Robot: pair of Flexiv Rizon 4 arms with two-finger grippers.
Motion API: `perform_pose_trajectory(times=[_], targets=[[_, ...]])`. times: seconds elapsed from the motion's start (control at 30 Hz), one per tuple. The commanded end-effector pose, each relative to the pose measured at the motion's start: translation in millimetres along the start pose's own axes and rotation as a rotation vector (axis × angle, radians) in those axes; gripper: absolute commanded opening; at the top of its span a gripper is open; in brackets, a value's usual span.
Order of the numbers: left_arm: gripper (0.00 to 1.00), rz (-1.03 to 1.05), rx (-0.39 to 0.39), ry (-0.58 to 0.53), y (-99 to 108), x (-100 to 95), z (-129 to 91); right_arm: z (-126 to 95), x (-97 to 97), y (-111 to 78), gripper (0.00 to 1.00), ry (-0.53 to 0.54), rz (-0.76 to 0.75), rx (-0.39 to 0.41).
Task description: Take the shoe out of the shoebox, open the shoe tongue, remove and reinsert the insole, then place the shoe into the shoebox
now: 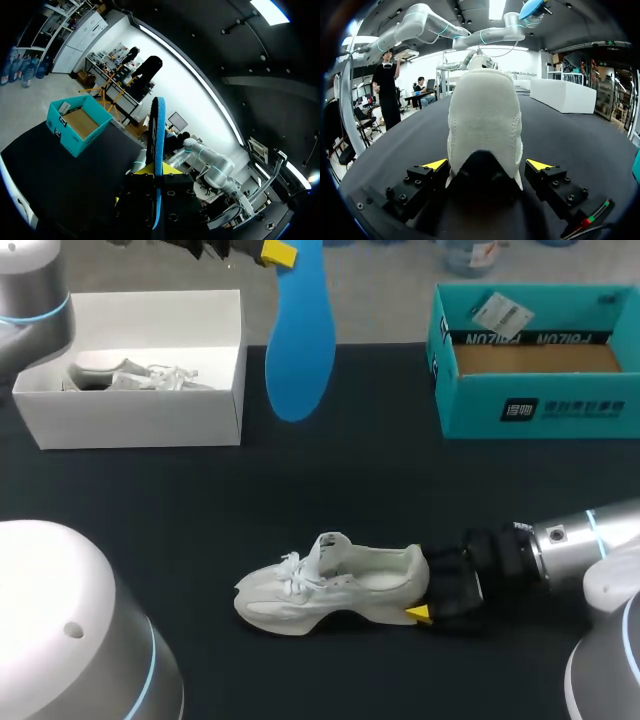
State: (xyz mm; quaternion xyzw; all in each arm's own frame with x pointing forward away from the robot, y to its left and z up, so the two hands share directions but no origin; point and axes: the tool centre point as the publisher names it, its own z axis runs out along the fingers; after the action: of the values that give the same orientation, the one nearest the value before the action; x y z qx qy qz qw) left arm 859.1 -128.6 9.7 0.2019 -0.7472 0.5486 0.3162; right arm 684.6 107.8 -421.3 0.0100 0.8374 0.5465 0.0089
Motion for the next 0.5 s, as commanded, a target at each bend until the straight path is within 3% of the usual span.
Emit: perform_pose_trajectory(times=[0.03, 0.27, 0.5], targets=[[0.0, 0.001, 0.003, 0.0, 1, 0.1, 1, -22, 8.7, 15.0, 1.0, -0.024, -0.011, 0.035], [0.0, 0.001, 0.003, 0.0, 1, 0.1, 1, -45, 13.8, 26.5, 1.0, -0.024, -0.021, 0.108], [0.0, 0.001, 0.003, 0.0, 1, 0.1, 1, -64, 8.9, 53.8, 1.0, 0.015, -0.01, 0.306]])
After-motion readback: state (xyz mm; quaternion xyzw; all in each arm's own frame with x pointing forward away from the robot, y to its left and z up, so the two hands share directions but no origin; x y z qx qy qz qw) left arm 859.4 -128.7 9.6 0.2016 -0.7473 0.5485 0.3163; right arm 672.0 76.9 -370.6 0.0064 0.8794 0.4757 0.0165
